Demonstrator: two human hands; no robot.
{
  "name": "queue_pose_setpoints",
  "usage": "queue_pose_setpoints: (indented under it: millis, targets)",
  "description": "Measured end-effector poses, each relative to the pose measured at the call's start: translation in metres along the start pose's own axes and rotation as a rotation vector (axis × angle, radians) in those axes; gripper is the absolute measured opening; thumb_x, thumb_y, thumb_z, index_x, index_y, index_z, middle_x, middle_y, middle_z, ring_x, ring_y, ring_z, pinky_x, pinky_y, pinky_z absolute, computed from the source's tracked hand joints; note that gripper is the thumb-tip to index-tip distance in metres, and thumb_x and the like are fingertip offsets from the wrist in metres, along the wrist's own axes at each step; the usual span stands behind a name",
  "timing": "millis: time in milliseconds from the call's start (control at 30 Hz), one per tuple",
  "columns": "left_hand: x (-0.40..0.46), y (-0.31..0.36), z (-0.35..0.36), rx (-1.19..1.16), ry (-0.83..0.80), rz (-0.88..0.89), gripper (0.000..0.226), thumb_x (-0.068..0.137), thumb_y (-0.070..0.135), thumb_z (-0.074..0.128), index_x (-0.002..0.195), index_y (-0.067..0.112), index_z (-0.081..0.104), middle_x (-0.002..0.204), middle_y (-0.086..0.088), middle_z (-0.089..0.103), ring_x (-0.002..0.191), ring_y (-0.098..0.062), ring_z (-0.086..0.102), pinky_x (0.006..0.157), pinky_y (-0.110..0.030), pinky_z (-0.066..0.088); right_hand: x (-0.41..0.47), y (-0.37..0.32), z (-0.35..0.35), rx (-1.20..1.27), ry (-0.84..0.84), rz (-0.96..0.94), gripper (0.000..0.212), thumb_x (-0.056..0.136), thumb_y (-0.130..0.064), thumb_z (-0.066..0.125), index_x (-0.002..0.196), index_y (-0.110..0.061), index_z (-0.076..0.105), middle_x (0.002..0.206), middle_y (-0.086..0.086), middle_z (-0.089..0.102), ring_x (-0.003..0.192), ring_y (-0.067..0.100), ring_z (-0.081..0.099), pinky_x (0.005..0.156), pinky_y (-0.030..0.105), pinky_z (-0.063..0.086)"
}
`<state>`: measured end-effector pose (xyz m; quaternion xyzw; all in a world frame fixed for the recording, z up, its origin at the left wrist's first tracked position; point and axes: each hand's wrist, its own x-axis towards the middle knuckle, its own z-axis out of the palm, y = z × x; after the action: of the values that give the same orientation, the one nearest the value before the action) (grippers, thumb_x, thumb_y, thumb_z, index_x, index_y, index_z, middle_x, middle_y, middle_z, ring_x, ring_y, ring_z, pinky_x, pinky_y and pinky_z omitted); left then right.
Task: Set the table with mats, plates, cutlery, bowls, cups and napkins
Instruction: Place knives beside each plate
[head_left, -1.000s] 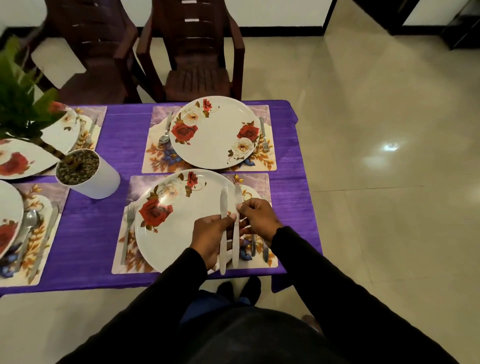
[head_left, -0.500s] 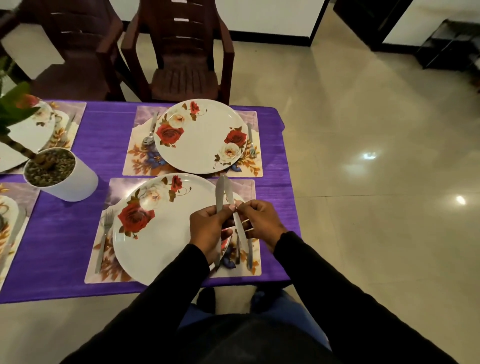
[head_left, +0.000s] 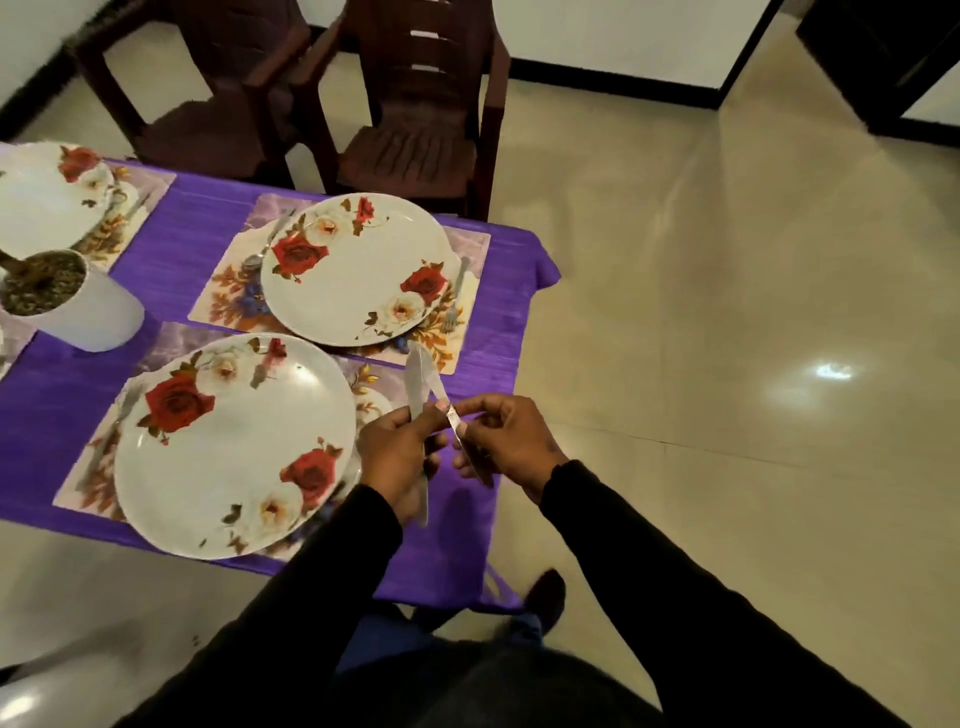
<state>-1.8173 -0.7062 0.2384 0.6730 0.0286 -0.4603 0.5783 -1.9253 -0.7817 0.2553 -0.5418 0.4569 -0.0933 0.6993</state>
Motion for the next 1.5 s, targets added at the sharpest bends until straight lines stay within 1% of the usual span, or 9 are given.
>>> queue_pose_setpoints:
  millis: [133,300,667,833,933,1033,1233,1367,1500]
  targets:
    - [-0.008,-0.014,0.05,-0.05,0.05,0.01,0.015,0.089,0.016,0.076,0.094,0.003,0.071,0.085,-0.013,0.071,0.05,-0.007,0.054,0.039,-0.017,0.034,-0.005,0.006,-0.058,-0.044,-0.027,0.004,0.019,0.096,0.002,0.054,0.11,-0.003,0.066,0.075,0.017,0.064,0.055,0.022,0.062,0.055,0.033,0.057]
    - [-0.014,-0.023,0.099,-0.06,0.067,0.022,0.012,0.088,0.017,0.077,0.088,0.005,0.072,0.076,-0.007,0.071,0.054,-0.01,0.056,0.04,-0.017,0.037,-0.007,0.007,-0.117,-0.039,-0.005,0.01,0.017,0.095,0.003,0.054,0.106,-0.001,0.066,0.077,0.016,0.064,0.053,0.019,0.059,0.051,0.026,0.052]
    - [-0.009,-0.018,0.169,-0.073,0.069,0.036,0.02,0.09,0.023,0.075,0.096,0.004,0.074,0.076,-0.004,0.07,0.057,-0.008,0.057,0.043,-0.018,0.04,0.011,-0.014,-0.182,-0.065,-0.095,-0.018,0.015,0.093,0.001,0.057,0.107,0.0,0.064,0.077,0.015,0.069,0.059,0.026,0.067,0.054,0.031,0.056]
    - [0.006,-0.005,0.195,-0.072,0.099,0.052,0.021,0.09,0.023,0.076,0.097,0.003,0.073,0.077,-0.004,0.072,0.058,-0.008,0.059,0.046,-0.019,0.04,0.041,-0.035,-0.213,-0.132,-0.12,-0.075,0.014,0.094,0.001,0.056,0.103,-0.001,0.067,0.077,0.014,0.07,0.054,0.02,0.06,0.044,0.023,0.045]
    - [0.029,0.005,0.208,-0.043,0.13,0.076,0.022,0.088,0.022,0.077,0.093,0.001,0.074,0.075,-0.008,0.073,0.058,-0.012,0.056,0.045,-0.021,0.039,0.072,-0.046,-0.227,-0.164,-0.156,-0.102,0.018,0.093,0.003,0.054,0.1,-0.005,0.069,0.073,0.01,0.07,0.049,0.015,0.055,0.044,0.022,0.04]
    - [0.061,0.029,0.229,-0.035,0.158,0.092,0.018,0.087,0.02,0.078,0.09,0.003,0.075,0.083,-0.012,0.076,0.059,-0.014,0.058,0.047,-0.023,0.039,0.111,-0.067,-0.242,-0.154,-0.18,-0.111,0.021,0.093,0.006,0.052,0.099,-0.004,0.069,0.07,0.01,0.068,0.045,0.014,0.051,0.042,0.02,0.037]
    - [0.119,0.079,0.296,-0.05,0.175,0.065,0.02,0.09,0.027,0.075,0.09,0.007,0.075,0.08,-0.006,0.076,0.062,-0.01,0.061,0.048,-0.02,0.043,0.18,-0.115,-0.287,-0.327,-0.138,-0.099,0.024,0.092,0.001,0.049,0.099,-0.012,0.068,0.069,0.003,0.068,0.049,0.012,0.054,0.052,0.022,0.043]
    - [0.158,0.119,0.346,-0.098,0.139,0.1,0.02,0.09,0.024,0.075,0.088,0.004,0.075,0.07,-0.008,0.07,0.055,-0.01,0.056,0.044,-0.018,0.041,0.23,-0.164,-0.324,-0.319,-0.095,-0.123,0.026,0.09,0.006,0.048,0.097,-0.009,0.068,0.071,0.009,0.068,0.048,0.013,0.051,0.045,0.017,0.04]
    - [0.193,0.153,0.381,-0.178,0.159,0.104,0.019,0.089,0.023,0.076,0.095,0.005,0.073,0.078,-0.007,0.074,0.058,-0.011,0.057,0.045,-0.021,0.041,0.272,-0.208,-0.351,-0.276,-0.121,-0.158,0.024,0.092,0.005,0.053,0.095,-0.009,0.072,0.075,0.013,0.069,0.049,0.008,0.052,0.043,0.014,0.037]
